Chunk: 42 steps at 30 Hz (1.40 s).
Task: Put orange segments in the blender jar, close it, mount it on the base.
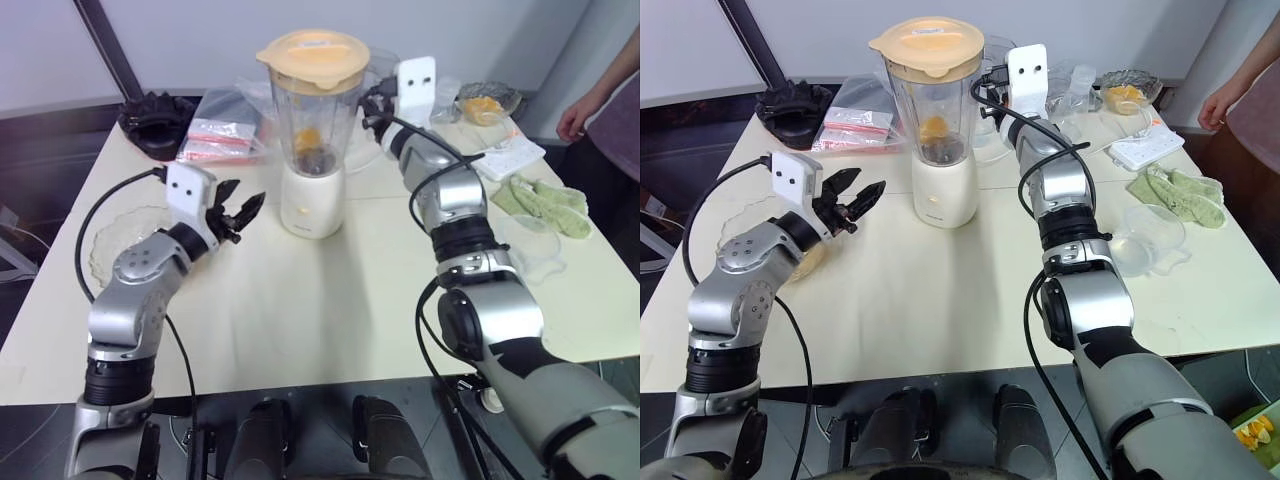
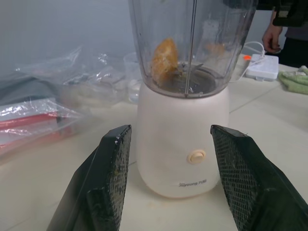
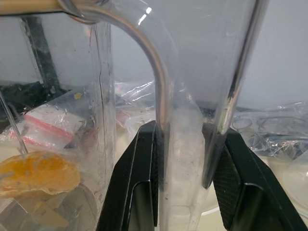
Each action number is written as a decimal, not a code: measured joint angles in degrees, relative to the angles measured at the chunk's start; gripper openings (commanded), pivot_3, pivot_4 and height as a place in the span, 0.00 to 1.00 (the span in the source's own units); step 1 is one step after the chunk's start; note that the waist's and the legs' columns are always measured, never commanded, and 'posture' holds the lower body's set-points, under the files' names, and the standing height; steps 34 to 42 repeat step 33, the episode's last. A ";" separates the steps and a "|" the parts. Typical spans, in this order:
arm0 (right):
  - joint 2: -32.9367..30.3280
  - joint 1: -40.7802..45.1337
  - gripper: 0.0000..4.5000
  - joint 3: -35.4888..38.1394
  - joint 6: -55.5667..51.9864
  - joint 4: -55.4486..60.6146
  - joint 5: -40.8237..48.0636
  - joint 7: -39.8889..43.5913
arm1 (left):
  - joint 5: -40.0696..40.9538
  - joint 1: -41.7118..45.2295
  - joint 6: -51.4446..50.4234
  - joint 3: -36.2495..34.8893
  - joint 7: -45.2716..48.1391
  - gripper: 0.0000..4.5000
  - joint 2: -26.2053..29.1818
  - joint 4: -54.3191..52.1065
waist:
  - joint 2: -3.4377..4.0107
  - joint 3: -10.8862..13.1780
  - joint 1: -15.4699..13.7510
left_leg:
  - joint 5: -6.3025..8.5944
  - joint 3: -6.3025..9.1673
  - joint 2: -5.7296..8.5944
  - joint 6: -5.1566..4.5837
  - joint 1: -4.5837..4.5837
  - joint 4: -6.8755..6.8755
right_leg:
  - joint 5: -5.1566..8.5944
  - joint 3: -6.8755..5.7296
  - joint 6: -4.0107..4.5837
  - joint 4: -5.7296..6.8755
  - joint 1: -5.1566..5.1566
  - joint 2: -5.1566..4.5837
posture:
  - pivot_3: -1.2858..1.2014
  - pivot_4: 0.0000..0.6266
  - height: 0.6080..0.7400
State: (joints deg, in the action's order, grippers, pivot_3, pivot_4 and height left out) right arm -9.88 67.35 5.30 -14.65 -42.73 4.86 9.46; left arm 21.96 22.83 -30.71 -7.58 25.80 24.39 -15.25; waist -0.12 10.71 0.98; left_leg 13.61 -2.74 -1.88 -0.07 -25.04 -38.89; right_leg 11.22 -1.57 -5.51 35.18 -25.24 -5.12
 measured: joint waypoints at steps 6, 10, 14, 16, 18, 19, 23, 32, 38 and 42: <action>-0.12 -1.15 0.61 -1.11 -1.26 -1.38 -1.14 0.05 | 0.02 0.03 0.16 -0.06 -0.27 0.61 -0.80 0.56 | -0.09 -0.05 0.05 | 0.00 0.01 -0.01 0.00 0.00 0.01 | 0.00 -0.02 0.01 -0.02 0.00 0.00 | 0.52 0.24 1.00; -0.19 -6.72 0.99 -2.55 -2.79 -2.77 -2.55 -0.32 | 0.02 -0.01 0.18 -0.13 -0.56 0.61 -0.92 0.56 | -0.04 0.04 0.08 | 0.00 -0.02 0.00 0.00 -0.31 0.00 | -0.02 0.00 -0.02 -0.04 -0.29 -0.01 | 0.52 0.24 1.00; -0.94 -11.79 0.99 -2.55 -7.12 9.06 -2.61 -0.58 | 0.02 -1.15 0.18 0.00 -0.20 0.61 -0.85 0.14 | -0.05 0.05 0.07 | 0.00 0.00 0.00 0.00 -0.30 0.21 | -0.06 -0.03 -0.14 -0.09 -0.32 0.00 | 0.52 0.24 1.00; -1.61 -15.58 0.99 -2.68 -9.99 16.90 -2.56 -0.33 | 0.09 -2.06 0.12 0.04 0.00 0.61 -0.86 -0.67 | -0.06 0.04 0.02 | 0.00 0.01 0.00 0.00 -0.25 0.32 | -0.05 -0.04 -0.16 -0.09 -0.32 0.00 | 0.52 0.24 1.00; -2.03 -21.81 0.99 -3.16 -14.42 27.11 -2.36 0.10 | 0.60 -3.04 -0.09 -0.31 0.02 0.61 -0.71 -1.56 | -0.07 0.03 -0.25 | 0.00 0.05 0.00 0.00 -0.22 0.40 | -0.03 -0.09 -0.13 -0.09 -0.32 0.00 | 0.52 0.24 1.00; -2.38 -25.41 0.99 -3.54 -16.71 32.26 -2.23 0.53 | 1.19 -3.27 -0.63 -0.33 0.06 0.61 -0.73 -2.10 | -0.08 0.02 -0.36 | -0.01 0.06 0.00 0.02 -0.22 0.44 | 0.00 -0.10 -0.07 -0.11 -0.32 0.00 | 0.52 0.24 1.00; -4.71 -36.81 0.99 -4.22 -21.68 46.41 -0.98 2.96 | 3.06 -4.42 -3.62 -0.37 0.36 0.61 -0.34 -3.18 | -0.08 0.03 -0.23 | -0.06 0.02 0.02 0.09 -0.18 0.49 | 0.01 -0.08 -0.05 -0.17 -0.32 -0.01 | 0.52 0.24 1.00; -8.07 -49.32 0.99 2.06 -19.42 55.76 2.36 5.61 | 3.60 -4.39 -3.83 0.09 1.89 0.61 0.14 -1.22 | -0.11 0.02 -0.06 | -0.09 0.02 0.01 0.15 0.10 0.63 | 0.09 -0.07 0.09 -0.17 -0.19 0.02 | 0.52 0.24 1.00; -8.18 -49.87 0.99 2.39 -19.38 56.08 2.53 5.59 | 3.60 -4.55 -3.85 0.09 2.05 0.61 0.32 -0.92 | -0.11 0.02 -0.04 | -0.10 0.01 0.01 0.15 0.10 0.65 | 0.09 -0.06 0.09 -0.17 -0.20 0.02 | 0.52 0.24 1.00; -8.18 -49.87 0.99 2.39 -19.38 56.08 2.53 5.59 | 3.60 -4.55 -3.85 0.09 2.05 0.61 0.32 -0.92 | -0.11 0.02 -0.04 | -0.10 0.01 0.01 0.15 0.10 0.65 | 0.09 -0.06 0.09 -0.17 -0.20 0.02 | 0.52 0.24 1.00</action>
